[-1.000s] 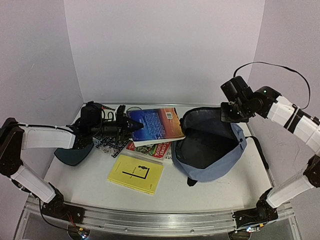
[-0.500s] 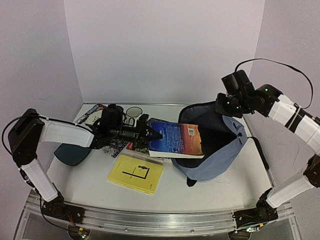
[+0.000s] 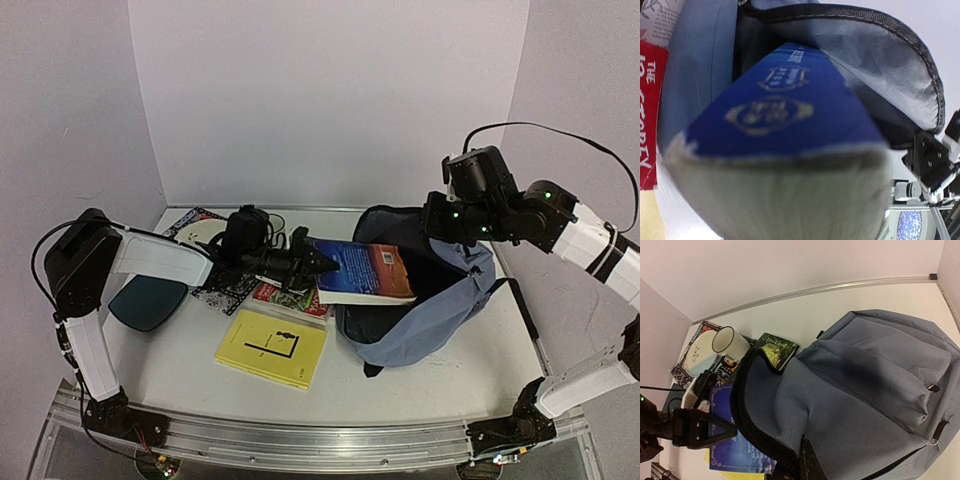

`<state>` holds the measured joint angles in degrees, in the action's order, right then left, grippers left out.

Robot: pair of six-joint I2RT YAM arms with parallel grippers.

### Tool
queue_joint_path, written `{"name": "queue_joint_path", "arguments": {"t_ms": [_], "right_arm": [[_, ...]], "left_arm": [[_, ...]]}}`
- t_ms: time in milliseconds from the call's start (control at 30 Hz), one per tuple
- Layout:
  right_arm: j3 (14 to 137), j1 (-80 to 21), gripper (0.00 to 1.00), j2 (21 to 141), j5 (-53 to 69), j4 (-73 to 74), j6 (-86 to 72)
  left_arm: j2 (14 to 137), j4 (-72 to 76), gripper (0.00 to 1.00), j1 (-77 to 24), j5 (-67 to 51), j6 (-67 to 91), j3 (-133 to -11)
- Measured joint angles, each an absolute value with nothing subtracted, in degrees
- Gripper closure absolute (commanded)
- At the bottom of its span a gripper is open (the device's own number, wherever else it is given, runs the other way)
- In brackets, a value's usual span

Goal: Pack the student bag
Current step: Place the book in the largest pocket of the bag.

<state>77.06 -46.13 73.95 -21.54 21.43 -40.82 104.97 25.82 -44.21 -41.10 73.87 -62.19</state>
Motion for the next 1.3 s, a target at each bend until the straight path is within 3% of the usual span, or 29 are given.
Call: {"name": "queue_joint_path", "arguments": {"t_ms": [633,1067,1300], "right_arm": [[74.28,-56.95,1.00,76.62,-16.10,16.38,-46.61],[71.64,-58.35,1.00,78.81,-16.23,8.36,-48.34],[66.74,-58.94,1.00,78.11,-18.39,6.22,-49.87]], "left_arm": [[113.32,25.45,1.00,-48.99,-34.20,75.20,-69.36],[112.99,30.24,1.00,-50.33,-29.30,80.34,-67.05],[106.00,30.00,1.00,-50.11,-27.18,81.06,-62.02]]}}
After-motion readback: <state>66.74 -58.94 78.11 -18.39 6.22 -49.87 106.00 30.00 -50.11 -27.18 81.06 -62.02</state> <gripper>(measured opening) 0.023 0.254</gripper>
